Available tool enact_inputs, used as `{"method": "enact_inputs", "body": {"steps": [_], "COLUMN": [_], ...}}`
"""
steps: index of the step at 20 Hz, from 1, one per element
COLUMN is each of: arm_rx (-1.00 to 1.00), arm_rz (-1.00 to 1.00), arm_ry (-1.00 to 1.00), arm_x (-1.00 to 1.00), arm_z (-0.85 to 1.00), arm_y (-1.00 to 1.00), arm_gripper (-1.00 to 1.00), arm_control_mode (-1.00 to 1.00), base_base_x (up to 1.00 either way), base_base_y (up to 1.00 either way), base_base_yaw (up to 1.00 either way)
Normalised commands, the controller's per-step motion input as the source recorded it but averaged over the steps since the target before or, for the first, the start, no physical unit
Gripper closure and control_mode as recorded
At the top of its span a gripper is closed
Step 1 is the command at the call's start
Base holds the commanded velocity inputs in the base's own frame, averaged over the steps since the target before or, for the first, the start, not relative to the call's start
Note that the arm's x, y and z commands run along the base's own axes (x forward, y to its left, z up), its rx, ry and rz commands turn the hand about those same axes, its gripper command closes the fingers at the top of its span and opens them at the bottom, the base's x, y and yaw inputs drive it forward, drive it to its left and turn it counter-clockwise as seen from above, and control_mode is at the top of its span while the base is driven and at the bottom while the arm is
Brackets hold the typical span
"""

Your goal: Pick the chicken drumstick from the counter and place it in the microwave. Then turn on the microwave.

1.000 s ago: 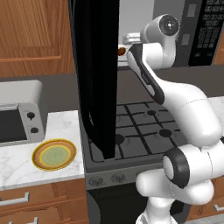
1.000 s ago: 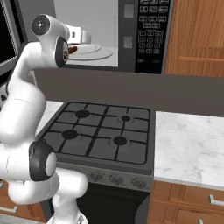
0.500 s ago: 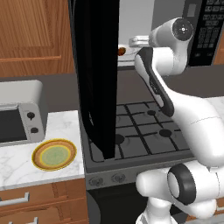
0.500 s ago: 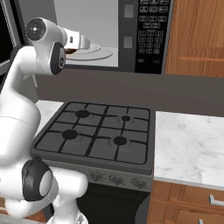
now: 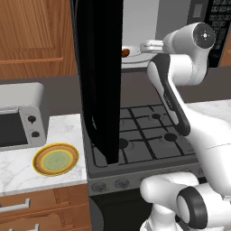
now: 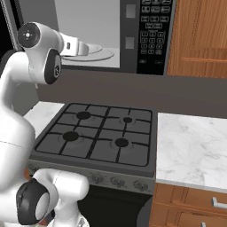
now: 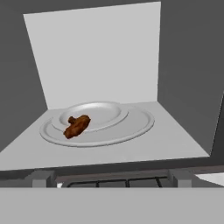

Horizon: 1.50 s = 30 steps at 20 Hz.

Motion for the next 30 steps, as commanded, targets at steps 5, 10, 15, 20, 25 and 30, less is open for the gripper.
{"method": "enact_inputs", "body": {"steps": [5, 10, 15, 20, 25, 30], "arm_rx": [0.01, 0.01, 0.0, 0.01, 0.0, 0.0], "arm_rz": [0.0, 0.0, 0.0, 0.0, 0.0, 0.0], "arm_ry": [0.0, 0.0, 0.0, 0.0, 0.0, 0.0], "arm_x": [-0.45, -0.41, -0.4, -0.41, -0.4, -0.4], "arm_z": [0.0, 0.0, 0.0, 0.0, 0.0, 0.0], "arm_y": [-0.01, 0.0, 0.0, -0.03, -0.02, 0.0], "arm_gripper": [-1.0, -1.0, -1.0, -1.0, -1.0, -1.0], "arm_control_mode": [-1.0, -1.0, -1.0, -1.0, -1.0, -1.0], "base_base_x": [0.0, 0.0, 0.0, 0.0, 0.0, 0.0], "base_base_y": [0.0, 0.0, 0.0, 0.0, 0.0, 0.0], "base_base_yaw": [0.0, 0.0, 0.0, 0.0, 0.0, 0.0]}}
